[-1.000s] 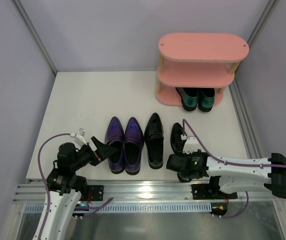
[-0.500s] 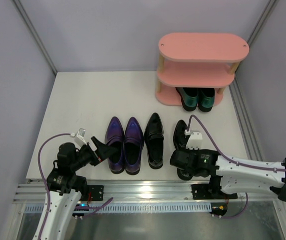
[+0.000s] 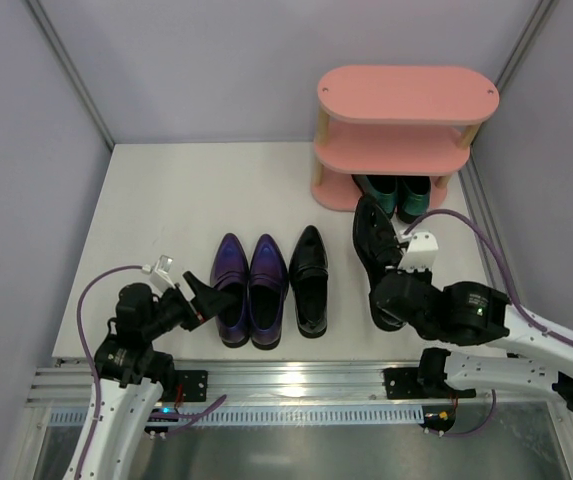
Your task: Place and organize the shoes onto the shoe shelf
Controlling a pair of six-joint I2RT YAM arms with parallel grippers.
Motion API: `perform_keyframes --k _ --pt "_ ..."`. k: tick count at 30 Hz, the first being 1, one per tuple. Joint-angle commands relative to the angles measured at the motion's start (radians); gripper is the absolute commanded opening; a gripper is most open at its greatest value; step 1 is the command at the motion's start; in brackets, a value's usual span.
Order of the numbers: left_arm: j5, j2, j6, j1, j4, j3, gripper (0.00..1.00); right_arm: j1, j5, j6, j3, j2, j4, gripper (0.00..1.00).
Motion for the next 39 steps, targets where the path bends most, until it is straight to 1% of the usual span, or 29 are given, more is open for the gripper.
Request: perform_keyframes --k 1,2,3,4,5,6,7,9,10,12,18,20,26,34,37,39 --pt "0.009 0.024 -0.004 0.0 0.059 0.028 1.0 -0.059 0.134 -0.15 0.174 0.021 -0.012 0.04" --pt "0.012 0.028 -0.006 -0.001 0.064 0.029 1.0 -0.079 0.131 -0.233 0.193 0.032 0.0 0.04" --pt "0.013 0.046 -0.007 0.0 0.085 0.034 1.0 -0.209 0.082 -0.373 0.237 0.067 0.093 0.04" --pt "0.013 0.047 -0.007 0.0 0.085 0.034 1.0 -0.211 0.082 -0.375 0.237 0.068 0.094 0.04" --pt "0.012 0.051 -0.006 0.0 0.087 0.037 1.0 -0.249 0.011 -0.417 0.26 0.08 0.123 0.04" --pt "0.012 0.056 -0.006 0.0 0.091 0.039 1.0 -0.287 -0.024 -0.456 0.268 0.101 0.15 0.04" --pt "0.009 0.066 -0.006 -0.001 0.091 0.048 1.0 -0.37 -0.057 -0.527 0.276 0.115 0.201 0.04" --pt "0.009 0.077 0.0 0.0 0.096 0.055 1.0 -0.451 -0.148 -0.585 0.302 0.158 0.261 0.04" --pt "0.01 0.088 0.002 -0.001 0.099 0.066 1.0 -0.52 -0.178 -0.624 0.309 0.172 0.276 0.04" --pt "0.012 0.094 0.01 0.0 0.101 0.074 1.0 -0.585 -0.255 -0.668 0.337 0.199 0.331 0.04" --pt "0.013 0.111 0.019 0.0 0.116 0.1 1.0 -0.769 -0.34 -0.775 0.428 0.334 0.416 0.04" --pt "0.021 0.116 0.02 0.0 0.121 0.103 1.0 -0.806 -0.383 -0.787 0.454 0.368 0.437 0.04" --pt "0.028 0.116 0.02 -0.002 0.14 0.097 1.0 -0.892 -0.389 -0.806 0.527 0.436 0.485 0.04" --pt "0.058 0.116 0.01 0.0 0.174 0.083 1.0 -0.988 -0.426 -0.884 0.601 0.558 0.594 0.04" --pt "0.064 0.106 0.005 0.0 0.188 0.071 1.0 -1.024 -0.447 -0.892 0.674 0.617 0.609 0.04" --pt "0.064 0.099 0.007 -0.002 0.188 0.066 1.0 -1.039 -0.464 -0.931 0.71 0.649 0.611 0.04"
